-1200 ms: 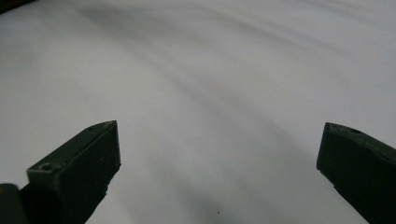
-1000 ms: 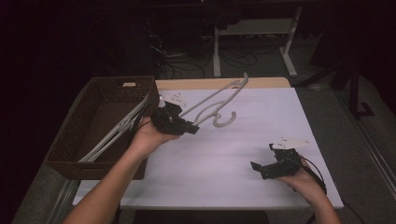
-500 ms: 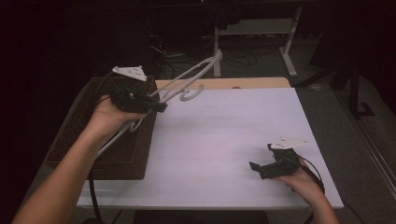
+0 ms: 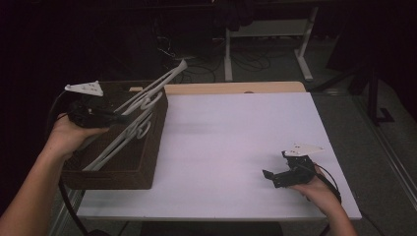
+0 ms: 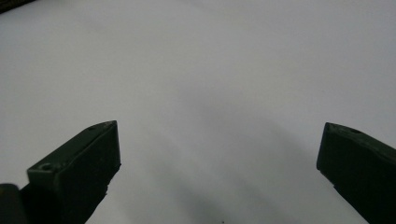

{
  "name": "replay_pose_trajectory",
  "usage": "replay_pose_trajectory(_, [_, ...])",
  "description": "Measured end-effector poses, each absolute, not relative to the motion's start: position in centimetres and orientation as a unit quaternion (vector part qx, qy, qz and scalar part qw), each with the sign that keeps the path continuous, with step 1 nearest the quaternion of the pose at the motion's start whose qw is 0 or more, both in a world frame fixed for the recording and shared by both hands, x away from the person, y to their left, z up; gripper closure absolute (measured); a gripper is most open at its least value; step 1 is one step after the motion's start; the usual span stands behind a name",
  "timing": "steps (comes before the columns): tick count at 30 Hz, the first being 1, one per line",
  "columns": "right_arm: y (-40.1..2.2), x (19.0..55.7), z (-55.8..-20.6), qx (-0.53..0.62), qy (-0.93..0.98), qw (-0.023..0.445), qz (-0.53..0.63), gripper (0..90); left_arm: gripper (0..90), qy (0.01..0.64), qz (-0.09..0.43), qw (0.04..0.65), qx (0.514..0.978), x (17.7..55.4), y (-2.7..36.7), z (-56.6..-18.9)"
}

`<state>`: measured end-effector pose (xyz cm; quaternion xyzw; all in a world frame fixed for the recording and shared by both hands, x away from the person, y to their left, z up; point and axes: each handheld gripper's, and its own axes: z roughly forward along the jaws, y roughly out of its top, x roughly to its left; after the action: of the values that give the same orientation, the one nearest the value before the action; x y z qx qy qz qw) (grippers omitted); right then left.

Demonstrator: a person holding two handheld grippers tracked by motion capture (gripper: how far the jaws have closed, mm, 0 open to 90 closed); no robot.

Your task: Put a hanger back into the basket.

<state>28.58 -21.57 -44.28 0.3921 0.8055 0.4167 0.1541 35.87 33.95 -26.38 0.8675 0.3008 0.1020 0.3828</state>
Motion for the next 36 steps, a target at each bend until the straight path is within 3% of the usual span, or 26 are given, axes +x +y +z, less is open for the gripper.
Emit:
replay_pose_trajectory(12, [-21.7,28.7,-44.4,0.398,0.804,0.155,0.413,0.0,81.8,0.358,0.108,0.356,0.856,35.5,39.0,-29.9])
replay_pose_trajectory(26, [-21.7,28.8,-44.5,0.399,0.805,0.155,0.412,0.0,81.4,0.403,0.094,0.336,0.846,36.0,40.9,-33.3])
replay_pose_trajectory(27, [-21.7,28.8,-44.5,0.398,0.805,0.155,0.412,0.0,79.8,0.401,0.101,0.333,0.847,36.0,40.8,-33.5])
replay_pose_trajectory(29, [-21.7,28.9,-44.4,0.398,0.805,0.155,0.412,0.0,64.3,0.405,0.11,0.337,0.843,36.0,40.8,-33.7])
replay_pose_trajectory(32, [-21.8,28.9,-44.4,0.399,0.804,0.158,0.413,0.0,49.6,0.407,0.123,0.353,0.834,35.9,41.0,-33.3])
replay_pose_trajectory(36, [-21.8,28.9,-43.9,0.397,0.803,0.157,0.416,0.0,38.9,0.393,0.118,0.398,0.82,35.3,40.7,-32.4])
